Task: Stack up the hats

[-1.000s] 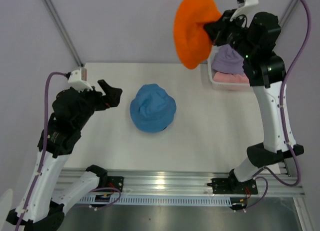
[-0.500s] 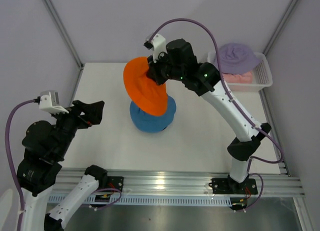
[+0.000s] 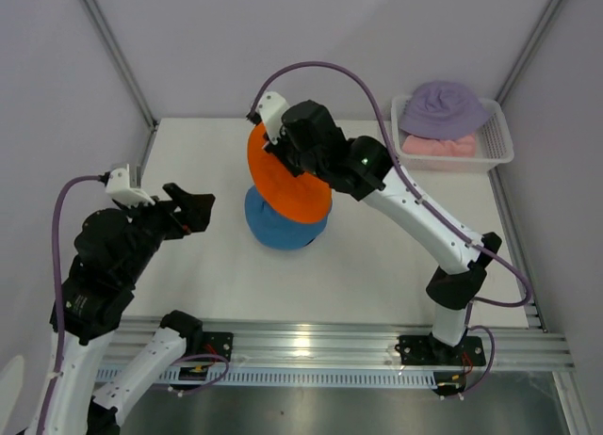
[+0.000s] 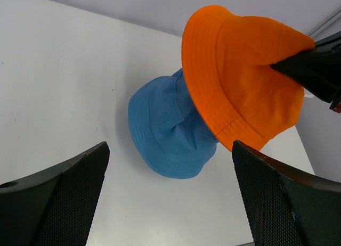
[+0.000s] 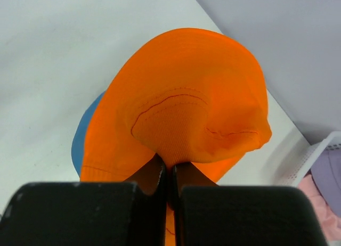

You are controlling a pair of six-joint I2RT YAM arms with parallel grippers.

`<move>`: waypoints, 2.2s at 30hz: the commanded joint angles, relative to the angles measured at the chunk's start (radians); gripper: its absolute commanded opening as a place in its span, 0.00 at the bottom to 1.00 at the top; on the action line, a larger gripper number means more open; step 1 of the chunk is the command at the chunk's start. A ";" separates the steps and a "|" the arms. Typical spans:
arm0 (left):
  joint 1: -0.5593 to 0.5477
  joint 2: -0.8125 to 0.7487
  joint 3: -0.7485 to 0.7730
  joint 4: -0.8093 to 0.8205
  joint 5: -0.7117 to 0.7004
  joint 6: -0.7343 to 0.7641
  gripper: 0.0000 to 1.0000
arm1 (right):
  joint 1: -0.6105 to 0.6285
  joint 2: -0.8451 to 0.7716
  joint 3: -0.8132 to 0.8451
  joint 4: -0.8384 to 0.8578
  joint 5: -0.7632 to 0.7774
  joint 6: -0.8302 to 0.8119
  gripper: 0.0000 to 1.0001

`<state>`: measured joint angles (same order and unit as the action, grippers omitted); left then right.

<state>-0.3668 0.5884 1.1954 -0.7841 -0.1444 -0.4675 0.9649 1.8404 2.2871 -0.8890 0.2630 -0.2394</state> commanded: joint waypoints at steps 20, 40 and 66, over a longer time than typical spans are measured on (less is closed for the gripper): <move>0.009 0.017 -0.235 0.270 0.097 -0.039 1.00 | -0.032 0.034 -0.163 0.082 -0.163 0.014 0.19; 0.318 0.286 -0.434 0.739 0.653 -0.355 0.85 | -0.446 -0.340 -0.467 0.330 -0.425 0.483 1.00; 0.405 0.570 -0.534 1.060 0.874 -0.361 0.75 | -0.640 -0.090 -1.089 1.305 -0.920 1.065 0.84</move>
<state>0.0273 1.1313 0.6529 0.1913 0.6724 -0.8131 0.3126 1.7130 1.1995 0.2497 -0.5915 0.7425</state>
